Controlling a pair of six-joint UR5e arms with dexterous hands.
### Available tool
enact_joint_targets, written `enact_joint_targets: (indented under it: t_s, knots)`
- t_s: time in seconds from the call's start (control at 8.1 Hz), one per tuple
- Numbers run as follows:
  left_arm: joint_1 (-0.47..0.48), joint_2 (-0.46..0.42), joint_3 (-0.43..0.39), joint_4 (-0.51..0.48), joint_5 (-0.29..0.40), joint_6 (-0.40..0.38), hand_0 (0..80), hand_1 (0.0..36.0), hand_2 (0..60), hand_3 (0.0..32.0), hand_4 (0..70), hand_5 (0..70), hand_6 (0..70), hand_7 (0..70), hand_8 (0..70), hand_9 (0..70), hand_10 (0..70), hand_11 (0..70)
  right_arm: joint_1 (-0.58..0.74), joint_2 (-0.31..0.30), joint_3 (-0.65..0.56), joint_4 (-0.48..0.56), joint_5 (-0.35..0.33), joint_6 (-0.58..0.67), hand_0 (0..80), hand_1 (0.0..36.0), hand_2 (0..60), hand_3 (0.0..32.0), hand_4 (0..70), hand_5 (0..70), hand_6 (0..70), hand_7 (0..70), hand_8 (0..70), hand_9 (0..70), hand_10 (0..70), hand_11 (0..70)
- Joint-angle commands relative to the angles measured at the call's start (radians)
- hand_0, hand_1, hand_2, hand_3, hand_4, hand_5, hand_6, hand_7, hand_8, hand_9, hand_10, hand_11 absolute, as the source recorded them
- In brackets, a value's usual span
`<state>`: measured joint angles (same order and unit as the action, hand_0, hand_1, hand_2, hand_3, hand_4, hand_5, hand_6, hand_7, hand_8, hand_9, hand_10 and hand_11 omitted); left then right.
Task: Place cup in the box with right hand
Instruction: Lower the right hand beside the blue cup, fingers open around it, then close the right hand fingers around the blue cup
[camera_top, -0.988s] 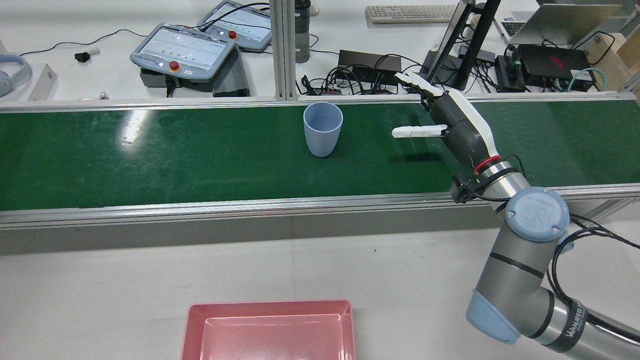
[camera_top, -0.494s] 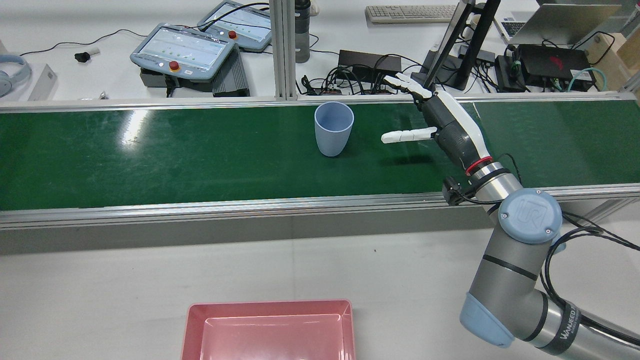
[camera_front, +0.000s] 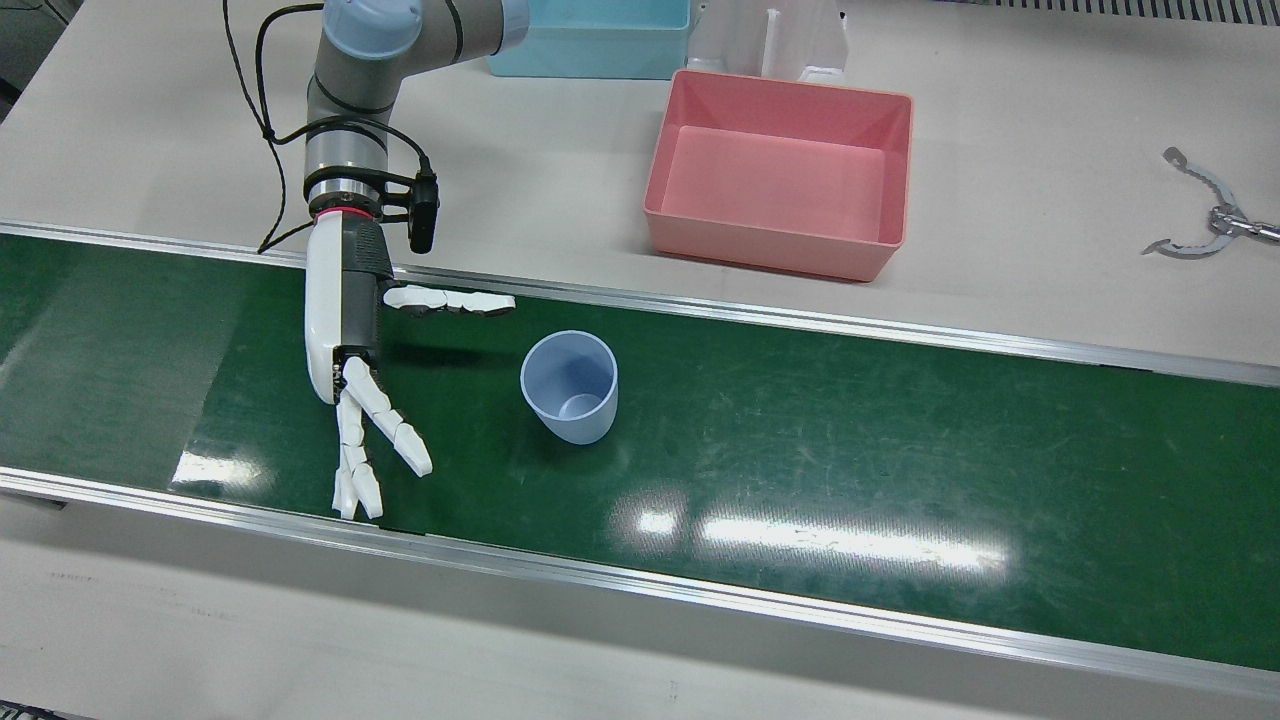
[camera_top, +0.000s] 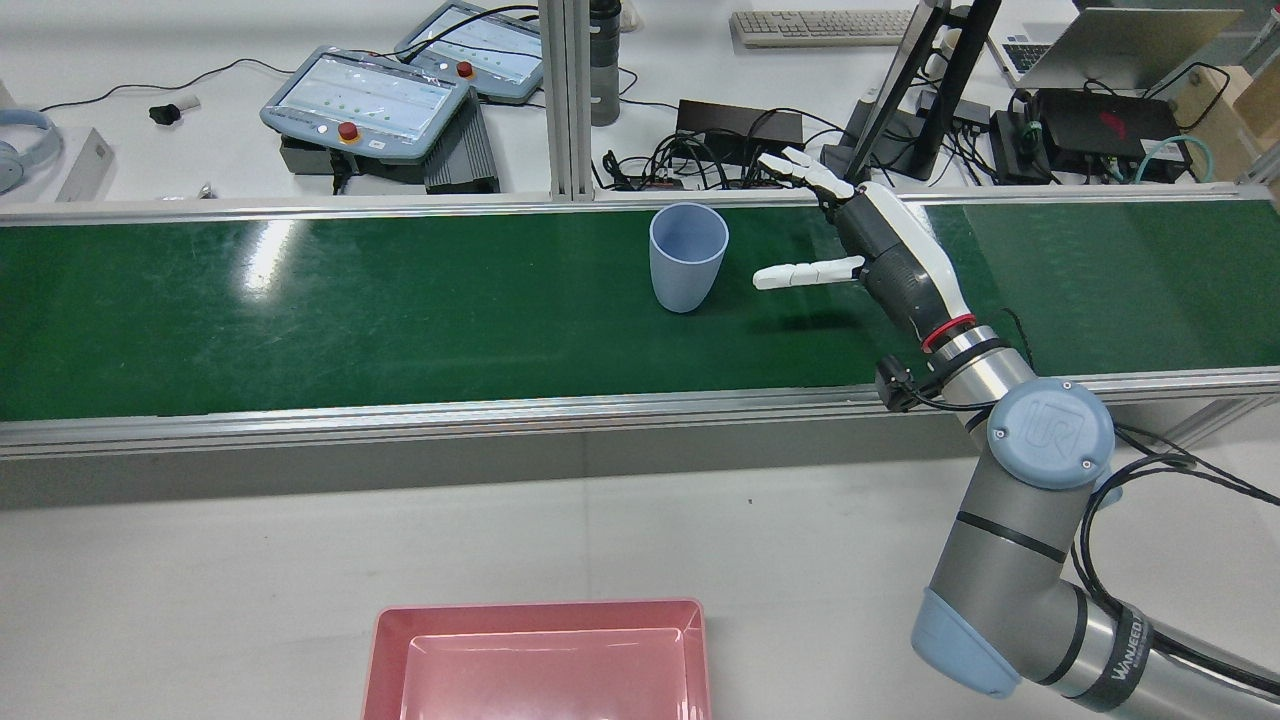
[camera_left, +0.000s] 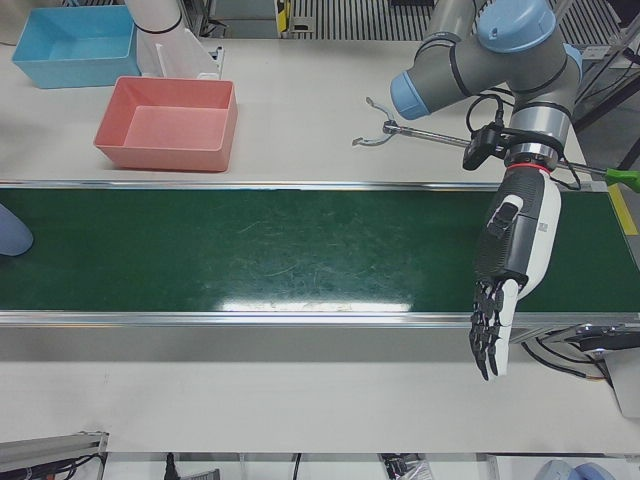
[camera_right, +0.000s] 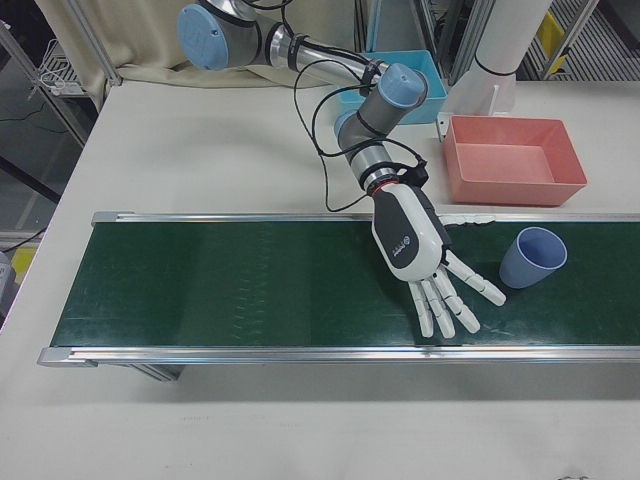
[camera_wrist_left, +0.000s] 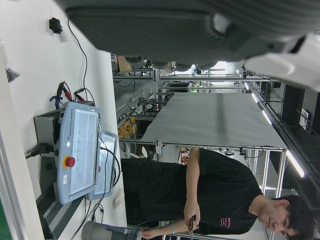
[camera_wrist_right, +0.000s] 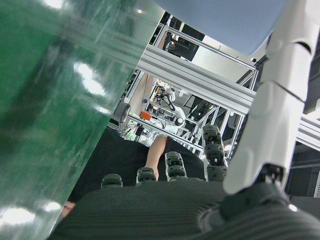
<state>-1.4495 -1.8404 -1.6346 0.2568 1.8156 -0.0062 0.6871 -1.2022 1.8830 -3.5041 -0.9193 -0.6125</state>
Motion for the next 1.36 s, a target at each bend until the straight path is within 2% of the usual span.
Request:
enact_joint_targets:
  t_s: [0.0,1.23]
  knots:
    - [0.0,0.0,-0.001,0.001,-0.001,0.0,0.0,0.0,0.0,0.0,0.0,0.0,0.0,0.0,0.0,0.0,0.0,0.0,-0.017,0.016,-0.002,0.0,-0.001,-0.023,50.0,19.5,4.1,0.0,0.0,5.3,4.9,16.6,1.2,5.7,0.0,0.0]
    - [0.0,0.0,0.001,-0.001,-0.001,0.0,0.0,0.0,0.0,0.0,0.0,0.0,0.0,0.0,0.0,0.0,0.0,0.0,-0.038,0.024,-0.03,0.002,-0.01,-0.021,50.7,20.6,5.2,0.0,0.0,5.7,5.0,16.1,2.1,6.9,0.0,0.0]
